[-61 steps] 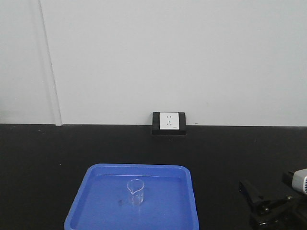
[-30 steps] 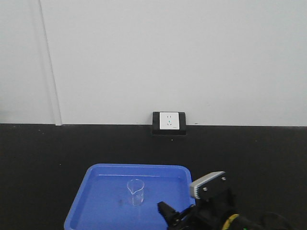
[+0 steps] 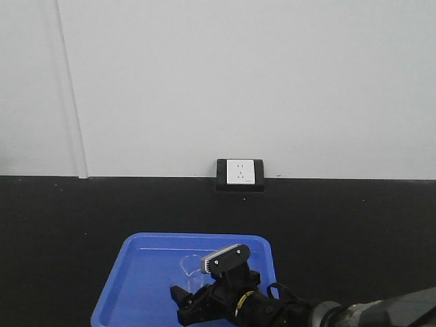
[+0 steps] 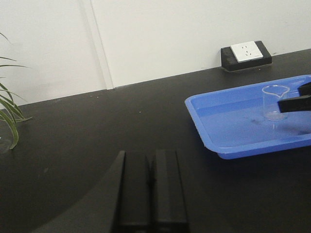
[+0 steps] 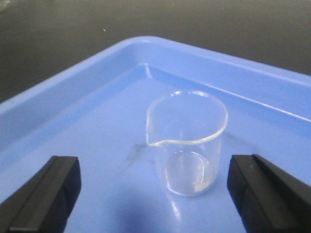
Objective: Move beaker to silver tray on left bench
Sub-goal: 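Close the right gripper around the glass beaker, then lift the beaker up out of the blue tray with the right gripper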
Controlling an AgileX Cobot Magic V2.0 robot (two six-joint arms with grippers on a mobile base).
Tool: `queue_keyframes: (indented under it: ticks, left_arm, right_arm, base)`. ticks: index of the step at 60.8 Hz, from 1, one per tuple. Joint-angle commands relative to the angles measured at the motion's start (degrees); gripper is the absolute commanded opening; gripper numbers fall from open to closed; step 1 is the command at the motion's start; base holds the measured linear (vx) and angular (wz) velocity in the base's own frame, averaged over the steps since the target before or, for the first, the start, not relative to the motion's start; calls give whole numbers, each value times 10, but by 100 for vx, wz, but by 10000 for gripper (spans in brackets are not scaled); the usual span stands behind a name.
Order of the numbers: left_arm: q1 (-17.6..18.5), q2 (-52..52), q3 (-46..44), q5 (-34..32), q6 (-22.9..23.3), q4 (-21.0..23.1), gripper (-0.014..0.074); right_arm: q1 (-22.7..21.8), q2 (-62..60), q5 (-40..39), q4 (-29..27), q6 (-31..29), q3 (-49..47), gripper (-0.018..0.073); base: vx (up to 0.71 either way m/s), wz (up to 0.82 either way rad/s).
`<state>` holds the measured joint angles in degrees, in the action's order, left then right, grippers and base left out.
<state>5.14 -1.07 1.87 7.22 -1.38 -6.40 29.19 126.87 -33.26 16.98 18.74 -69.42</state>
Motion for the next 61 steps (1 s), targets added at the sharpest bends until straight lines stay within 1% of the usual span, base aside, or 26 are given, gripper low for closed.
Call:
queue_keyframes:
  ticks: [1,15,22,29,35,38,43,52,53,56,61]
  left_arm:
    - [3,-5,11,-45,4,3,1]
    - [3,-5,11,-45,4,3,1]
    - [3,-5,11,-45,4,3,1]
    - [3,-5,11,-45,4,3,1]
    - [3,-5,11,-45,4,3,1]
    - [3,-5,11,-45,4,3,1]
    - [3,-5,11,-45,4,3,1]
    - [3,-5,11,-45,4,3,1]
    - [3,-5,11,-45,4,3,1]
    - [3,-5,11,-45,4,3,1]
    - [3,-5,11,-45,4,3,1]
  right_arm:
    - [-1,-11,-22,-2,2,-48,648]
    - [-1,22,-11,-6,2,-104,638]
    - [-1,36,15,-19,4,-127,625]
    - [-1,50,33,-26,4,-147,598]
    - [-1,57,37,-26,4,-160,547]
    - [-1,58,37,-26,4,-165,499]
    - [-1,59,31,-26,4,-167,380]
    - [-1,52,20,-26,4,-171,102]
    - [-1,50,20,-26,4,-171,60]
    - [-1,41,26,-26,7,-171,-18]
    - [0,17,67,-23,29,-171,-17]
  base:
    - [0,0]
    - [0,0]
    - [0,0]
    - [0,0]
    - [0,0]
    - [0,0]
    - [0,0]
    - [0,0]
    - [0,0]
    - [0,0]
    - [0,0]
